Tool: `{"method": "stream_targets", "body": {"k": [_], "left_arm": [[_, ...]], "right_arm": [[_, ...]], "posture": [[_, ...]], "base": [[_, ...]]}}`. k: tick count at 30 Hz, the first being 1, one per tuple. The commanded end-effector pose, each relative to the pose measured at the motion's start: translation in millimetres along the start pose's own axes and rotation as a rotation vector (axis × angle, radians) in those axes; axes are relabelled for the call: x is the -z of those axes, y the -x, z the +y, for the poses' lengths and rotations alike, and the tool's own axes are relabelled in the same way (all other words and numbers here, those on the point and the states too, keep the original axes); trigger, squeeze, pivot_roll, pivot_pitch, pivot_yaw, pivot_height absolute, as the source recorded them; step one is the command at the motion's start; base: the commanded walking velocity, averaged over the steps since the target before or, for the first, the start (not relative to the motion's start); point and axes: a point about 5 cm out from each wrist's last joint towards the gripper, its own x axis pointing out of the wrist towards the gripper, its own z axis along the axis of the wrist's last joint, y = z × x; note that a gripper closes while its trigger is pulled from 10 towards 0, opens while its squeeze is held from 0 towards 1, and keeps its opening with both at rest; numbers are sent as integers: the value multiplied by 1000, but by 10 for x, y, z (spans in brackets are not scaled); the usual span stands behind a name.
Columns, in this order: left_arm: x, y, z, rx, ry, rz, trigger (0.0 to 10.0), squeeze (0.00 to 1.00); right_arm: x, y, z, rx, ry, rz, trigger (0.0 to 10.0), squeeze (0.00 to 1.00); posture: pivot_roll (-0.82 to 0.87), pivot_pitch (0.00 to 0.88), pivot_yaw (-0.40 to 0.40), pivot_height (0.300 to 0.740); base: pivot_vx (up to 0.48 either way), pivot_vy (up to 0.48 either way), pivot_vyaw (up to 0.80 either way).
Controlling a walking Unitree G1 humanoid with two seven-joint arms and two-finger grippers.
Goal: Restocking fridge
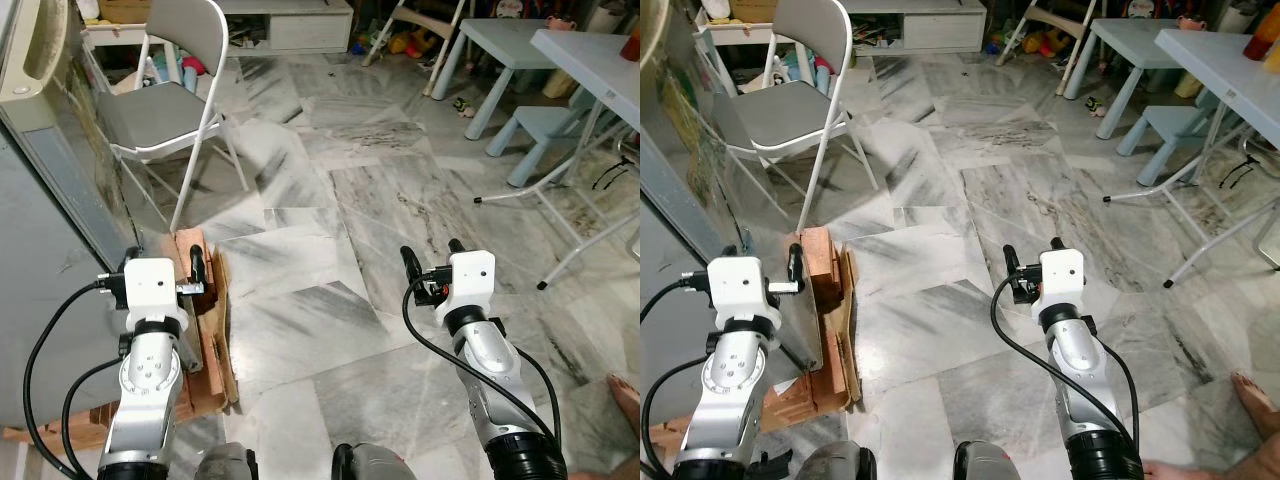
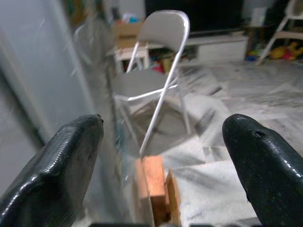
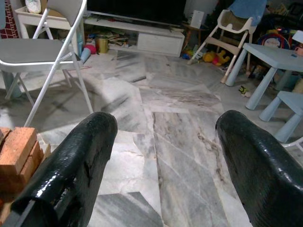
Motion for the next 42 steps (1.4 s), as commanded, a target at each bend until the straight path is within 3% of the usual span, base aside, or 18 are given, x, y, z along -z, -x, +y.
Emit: {"method": "stream_targets", "body": {"k": [1,9,15,22,27,28,30,42], "left_arm": [[75,-33,19,-27,13,51,10000,0],[49,-184,109,-85,9,56,10000,0],[8,-277,98,-90,29,48,10000,0],[-1,-286,82,-94,48,45,10000,0],[8,-280,-28,-27,81,46,10000,0],[-12,-288,-98,36,74,32,10000,0],[-35,-299,-109,49,44,13,10000,0],[-22,-477,97,-55,0,41,10000,0]], "right_arm": [[-33,17,-73,19,9,-9,10000,0],[-42,38,-68,4,28,-15,10000,0],[-41,52,-41,-6,24,-15,10000,0],[-26,64,-61,7,18,-6,10000,0],[-17,82,-60,7,18,0,10000,0],[-14,87,-59,7,18,3,10000,0],[0,94,-69,11,41,14,10000,0],[53,215,-151,23,65,47,10000,0]], "posture": [[63,48,-76,740],[54,48,-74,740],[51,53,-72,740],[49,57,-68,740],[50,63,-69,740],[49,65,-69,740],[49,66,-69,740],[31,74,-65,740]], "base": [[0,0,0],[0,0,0],[0,0,593],[0,0,0],[0,0,0],[0,0,0],[0,0,0],[0,0,0]]}}
